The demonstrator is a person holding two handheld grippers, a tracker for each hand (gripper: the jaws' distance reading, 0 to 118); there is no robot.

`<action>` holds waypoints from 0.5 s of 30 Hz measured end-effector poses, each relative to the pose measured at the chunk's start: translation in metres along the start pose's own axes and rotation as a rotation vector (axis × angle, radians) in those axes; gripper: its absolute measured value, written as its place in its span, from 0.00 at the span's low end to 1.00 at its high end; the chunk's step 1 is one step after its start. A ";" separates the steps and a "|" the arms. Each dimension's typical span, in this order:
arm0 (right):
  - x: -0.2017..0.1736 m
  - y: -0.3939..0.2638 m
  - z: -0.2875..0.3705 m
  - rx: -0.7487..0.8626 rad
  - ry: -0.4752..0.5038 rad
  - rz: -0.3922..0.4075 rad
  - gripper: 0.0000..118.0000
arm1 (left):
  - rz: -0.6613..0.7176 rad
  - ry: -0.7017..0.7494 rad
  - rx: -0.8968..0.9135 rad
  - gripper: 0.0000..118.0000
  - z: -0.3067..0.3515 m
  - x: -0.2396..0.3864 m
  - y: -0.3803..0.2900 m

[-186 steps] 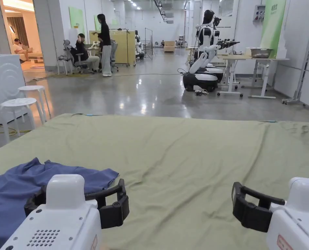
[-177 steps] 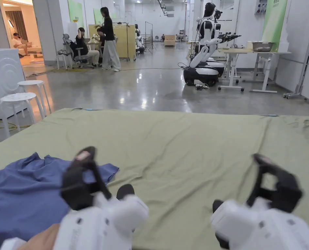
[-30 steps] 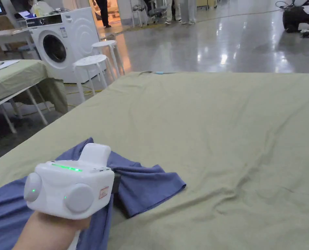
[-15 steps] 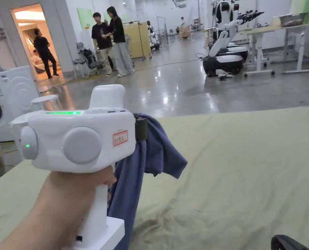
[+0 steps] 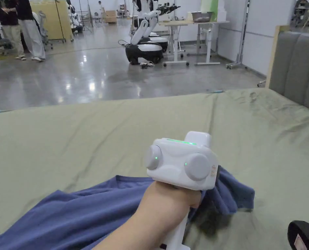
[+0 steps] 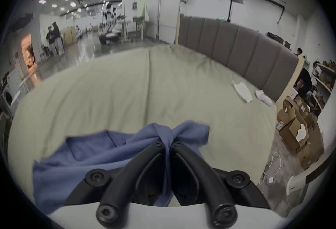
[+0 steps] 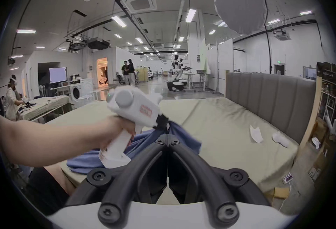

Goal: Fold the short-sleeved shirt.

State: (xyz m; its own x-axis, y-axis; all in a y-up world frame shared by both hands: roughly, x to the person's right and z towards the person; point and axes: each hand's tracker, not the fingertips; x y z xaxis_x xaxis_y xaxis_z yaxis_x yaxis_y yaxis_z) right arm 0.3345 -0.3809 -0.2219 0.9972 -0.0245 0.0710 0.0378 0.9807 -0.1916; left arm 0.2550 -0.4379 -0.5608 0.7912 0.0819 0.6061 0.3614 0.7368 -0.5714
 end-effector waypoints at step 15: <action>-0.010 -0.011 -0.022 -0.032 0.054 -0.001 0.02 | 0.259 0.094 0.167 1.00 0.094 -0.083 -0.084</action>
State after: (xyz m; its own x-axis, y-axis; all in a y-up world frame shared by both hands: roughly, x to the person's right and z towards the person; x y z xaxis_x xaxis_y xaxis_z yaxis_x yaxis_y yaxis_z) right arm 0.3256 -0.3956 -0.2418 0.9992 -0.0367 0.0182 0.0398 0.9741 -0.2225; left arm 0.1126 -0.4436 -0.5116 0.8909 0.2245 0.3947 0.0625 0.8003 -0.5964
